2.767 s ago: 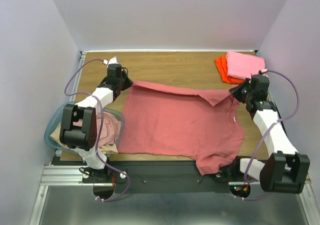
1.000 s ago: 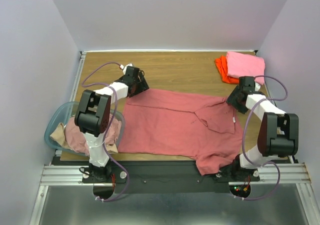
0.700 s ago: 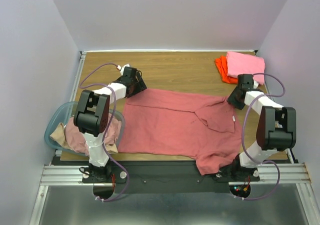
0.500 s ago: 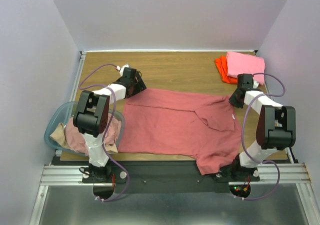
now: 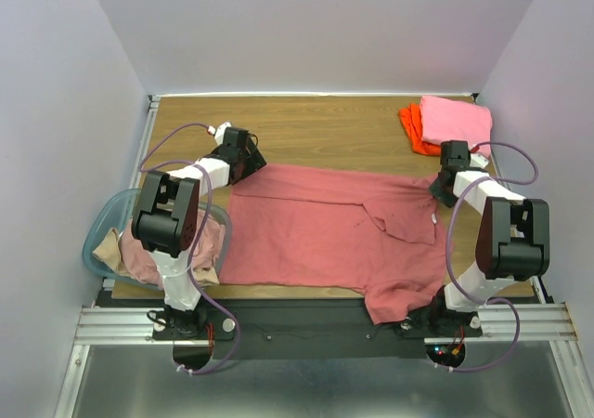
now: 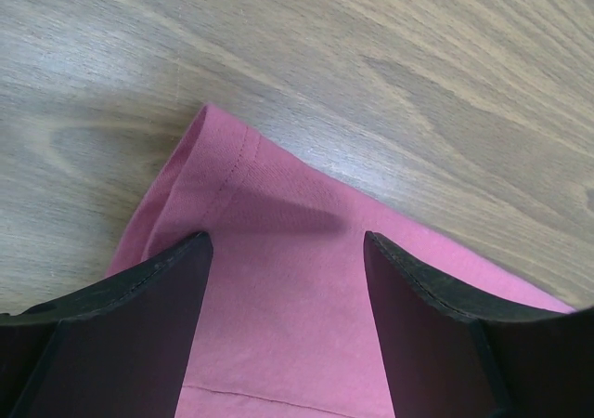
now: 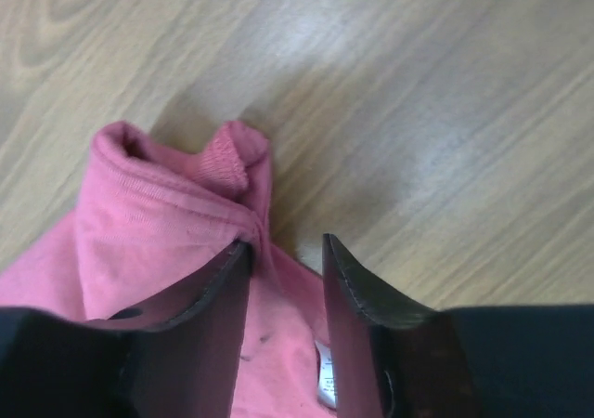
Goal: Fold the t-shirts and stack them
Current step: Fold the tshirt
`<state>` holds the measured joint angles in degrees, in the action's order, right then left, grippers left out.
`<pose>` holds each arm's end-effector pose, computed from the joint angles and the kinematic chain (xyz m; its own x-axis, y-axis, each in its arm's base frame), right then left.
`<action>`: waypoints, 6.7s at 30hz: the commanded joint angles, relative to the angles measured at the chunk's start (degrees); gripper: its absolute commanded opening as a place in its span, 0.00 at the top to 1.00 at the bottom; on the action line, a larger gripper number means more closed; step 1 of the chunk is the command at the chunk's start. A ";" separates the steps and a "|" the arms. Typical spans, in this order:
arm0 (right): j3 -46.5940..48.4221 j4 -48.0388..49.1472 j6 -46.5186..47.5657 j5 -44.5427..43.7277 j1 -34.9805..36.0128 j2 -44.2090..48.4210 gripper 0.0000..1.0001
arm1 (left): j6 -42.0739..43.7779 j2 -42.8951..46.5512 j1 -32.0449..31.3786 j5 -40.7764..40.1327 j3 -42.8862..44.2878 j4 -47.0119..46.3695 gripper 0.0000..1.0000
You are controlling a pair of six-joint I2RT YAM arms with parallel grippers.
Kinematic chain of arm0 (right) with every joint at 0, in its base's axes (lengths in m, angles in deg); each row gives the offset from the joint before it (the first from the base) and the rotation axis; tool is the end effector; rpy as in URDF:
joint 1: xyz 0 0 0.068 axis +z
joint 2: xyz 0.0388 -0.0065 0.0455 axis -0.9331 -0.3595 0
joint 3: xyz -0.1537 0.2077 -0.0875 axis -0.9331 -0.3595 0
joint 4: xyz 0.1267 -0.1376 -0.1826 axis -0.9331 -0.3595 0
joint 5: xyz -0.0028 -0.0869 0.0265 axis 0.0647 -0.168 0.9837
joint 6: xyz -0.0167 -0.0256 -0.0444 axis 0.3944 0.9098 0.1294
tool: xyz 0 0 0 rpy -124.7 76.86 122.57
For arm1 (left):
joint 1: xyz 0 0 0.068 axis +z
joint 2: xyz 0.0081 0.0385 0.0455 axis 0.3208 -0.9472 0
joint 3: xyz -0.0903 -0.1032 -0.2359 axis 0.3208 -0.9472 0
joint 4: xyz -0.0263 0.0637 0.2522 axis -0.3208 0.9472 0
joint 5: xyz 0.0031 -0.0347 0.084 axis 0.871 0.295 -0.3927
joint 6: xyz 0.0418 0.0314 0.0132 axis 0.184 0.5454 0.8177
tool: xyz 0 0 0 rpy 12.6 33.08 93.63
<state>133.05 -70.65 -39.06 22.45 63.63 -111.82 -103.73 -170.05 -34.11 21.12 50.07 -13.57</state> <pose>0.3110 -0.0420 0.1775 -0.5443 0.5921 -0.5943 0.7192 0.6941 0.0328 0.3878 -0.1029 0.1746 -0.5965 -0.4741 -0.6477 -0.2347 0.8747 -0.4241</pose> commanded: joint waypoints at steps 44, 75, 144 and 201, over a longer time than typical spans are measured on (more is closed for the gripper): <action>33.28 4.78 11.27 13.06 8.47 -27.50 0.00 | 4.92 -7.95 4.50 -1.19 12.34 7.75 0.21; 34.83 3.99 13.47 26.60 11.27 -10.14 0.00 | 3.27 13.99 -1.73 -4.96 11.79 16.28 0.21; -20.49 -1.55 -0.77 25.27 14.53 42.72 0.00 | -6.74 46.05 -8.49 -11.65 -19.18 15.13 0.13; -23.39 -2.16 1.78 24.04 14.62 43.86 0.00 | 1.78 13.71 -0.24 -11.89 7.00 15.22 0.03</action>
<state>110.38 -73.47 -37.88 45.69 78.34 -70.25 -102.16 -163.03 -32.16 11.68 59.06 -2.84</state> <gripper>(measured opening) 0.998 0.970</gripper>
